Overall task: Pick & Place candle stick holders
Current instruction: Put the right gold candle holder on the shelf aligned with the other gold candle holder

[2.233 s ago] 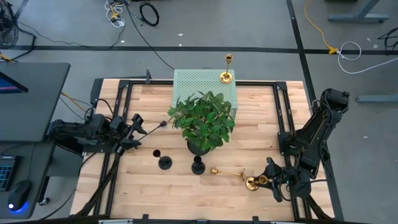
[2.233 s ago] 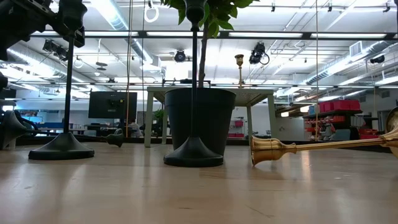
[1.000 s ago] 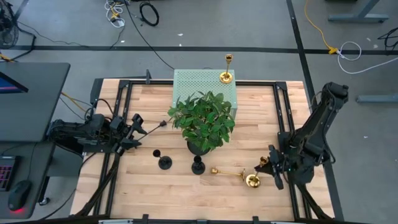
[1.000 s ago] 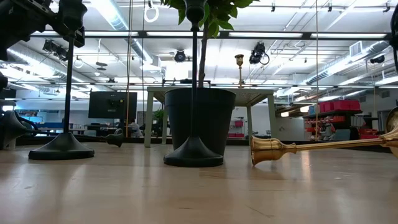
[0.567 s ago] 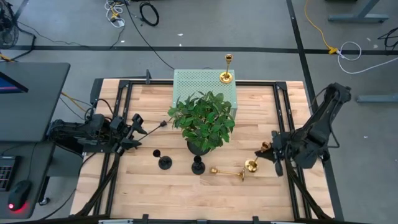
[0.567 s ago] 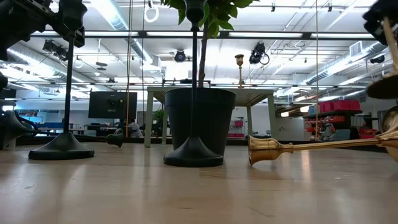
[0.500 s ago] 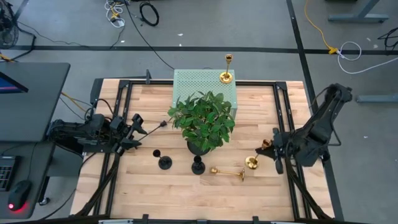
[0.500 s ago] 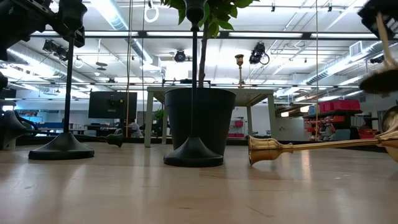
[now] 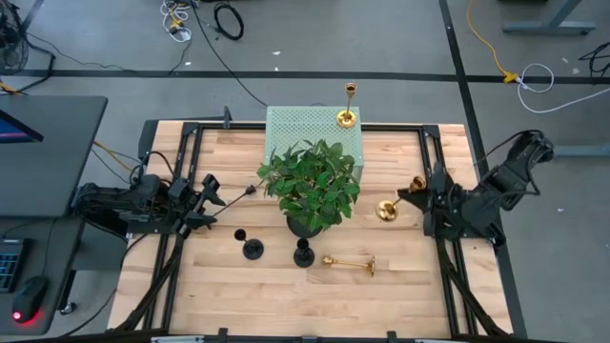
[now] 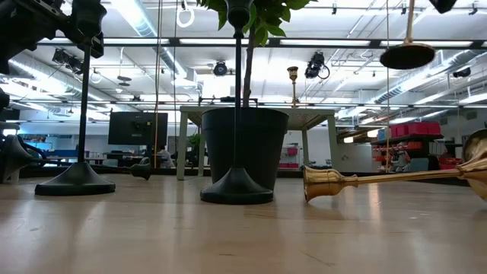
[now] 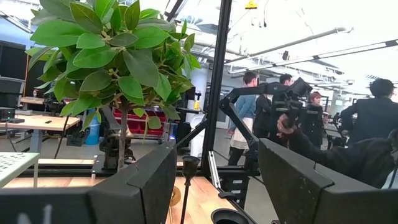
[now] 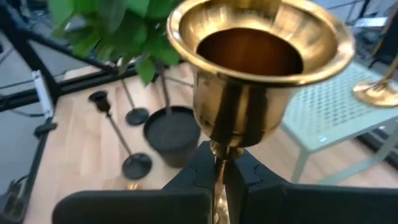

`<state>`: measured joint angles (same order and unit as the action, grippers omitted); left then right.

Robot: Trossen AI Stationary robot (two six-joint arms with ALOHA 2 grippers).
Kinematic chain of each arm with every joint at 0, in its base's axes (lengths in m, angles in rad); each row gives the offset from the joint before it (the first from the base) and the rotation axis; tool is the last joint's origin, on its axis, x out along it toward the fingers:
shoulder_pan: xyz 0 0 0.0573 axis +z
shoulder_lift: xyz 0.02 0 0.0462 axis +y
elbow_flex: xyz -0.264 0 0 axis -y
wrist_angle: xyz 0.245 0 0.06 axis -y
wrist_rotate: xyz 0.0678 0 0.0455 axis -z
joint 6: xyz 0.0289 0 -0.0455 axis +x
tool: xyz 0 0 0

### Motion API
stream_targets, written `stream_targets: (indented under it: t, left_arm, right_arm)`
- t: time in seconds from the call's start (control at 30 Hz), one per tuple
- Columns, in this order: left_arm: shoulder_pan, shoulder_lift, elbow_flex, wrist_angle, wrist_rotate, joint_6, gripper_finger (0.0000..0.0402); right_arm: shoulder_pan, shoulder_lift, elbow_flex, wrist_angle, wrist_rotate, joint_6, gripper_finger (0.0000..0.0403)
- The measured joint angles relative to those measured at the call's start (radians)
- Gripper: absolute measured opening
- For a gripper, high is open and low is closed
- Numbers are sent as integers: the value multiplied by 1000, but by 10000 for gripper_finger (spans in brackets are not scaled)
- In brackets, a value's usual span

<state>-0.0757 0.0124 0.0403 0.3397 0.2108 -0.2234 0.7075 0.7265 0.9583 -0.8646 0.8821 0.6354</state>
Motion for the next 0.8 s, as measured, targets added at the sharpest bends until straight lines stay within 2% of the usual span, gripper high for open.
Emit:
stream_targets:
  t: [0.3,0.5,0.8]
  left_arm:
    - [0,0,0,0,0,0,227]
    - [0,0,0,0,0,-1,227]
    - [0,0,0,0,0,-1,227]
  right_arm:
    - [-171,1,33,6,-16,-124,5]
    - [-316,1,33,67,-89,-239,5]
    - [-572,0,33,201,-274,-414,5]
